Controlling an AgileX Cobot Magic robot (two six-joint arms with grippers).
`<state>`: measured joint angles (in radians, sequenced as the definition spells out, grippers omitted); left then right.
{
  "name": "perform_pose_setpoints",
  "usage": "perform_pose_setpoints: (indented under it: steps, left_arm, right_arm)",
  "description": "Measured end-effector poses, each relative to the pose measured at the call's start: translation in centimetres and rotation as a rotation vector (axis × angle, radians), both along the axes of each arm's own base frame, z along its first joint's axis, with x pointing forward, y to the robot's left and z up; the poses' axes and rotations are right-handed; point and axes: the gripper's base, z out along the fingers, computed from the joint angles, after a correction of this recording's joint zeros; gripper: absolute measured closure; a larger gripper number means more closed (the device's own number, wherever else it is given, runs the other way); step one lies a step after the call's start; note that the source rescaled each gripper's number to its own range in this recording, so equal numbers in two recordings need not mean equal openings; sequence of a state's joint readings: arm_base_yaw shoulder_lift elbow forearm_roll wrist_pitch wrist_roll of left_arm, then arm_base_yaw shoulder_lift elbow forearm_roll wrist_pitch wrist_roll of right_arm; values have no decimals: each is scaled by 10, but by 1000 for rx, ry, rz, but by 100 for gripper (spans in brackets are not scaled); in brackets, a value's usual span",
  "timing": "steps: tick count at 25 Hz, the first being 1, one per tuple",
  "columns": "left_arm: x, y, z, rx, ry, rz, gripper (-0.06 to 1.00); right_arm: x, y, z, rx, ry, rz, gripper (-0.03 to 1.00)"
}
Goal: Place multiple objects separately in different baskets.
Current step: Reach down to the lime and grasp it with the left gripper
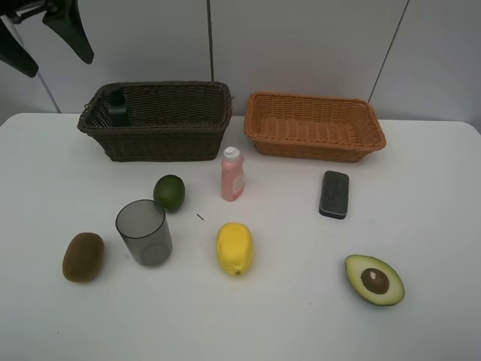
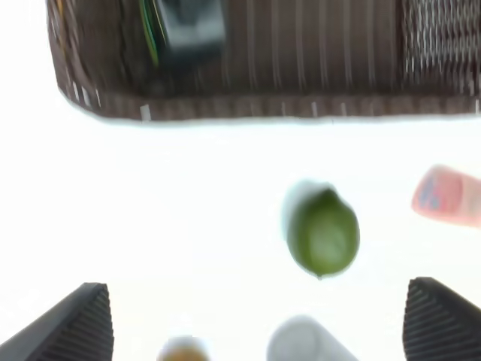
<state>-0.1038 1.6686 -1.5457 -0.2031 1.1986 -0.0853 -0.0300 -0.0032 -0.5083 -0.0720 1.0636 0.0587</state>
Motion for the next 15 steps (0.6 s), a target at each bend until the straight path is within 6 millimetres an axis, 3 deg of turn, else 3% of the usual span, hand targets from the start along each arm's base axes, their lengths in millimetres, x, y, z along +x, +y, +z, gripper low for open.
perform_pose_setpoints:
  steps: [7, 11, 15]
  left_arm:
    - [-29, -68, -49, 60, 189, -116, -5]
    - [-21, -97, -89, 110, 259, -86, -5]
    - [-8, -104, -130, 147, 324, -44, -5]
  right_arm:
    - [0, 0, 0, 0, 0, 0, -3]
    - [0, 0, 0, 0, 0, 0, -3]
    - [0, 0, 0, 0, 0, 0, -3]
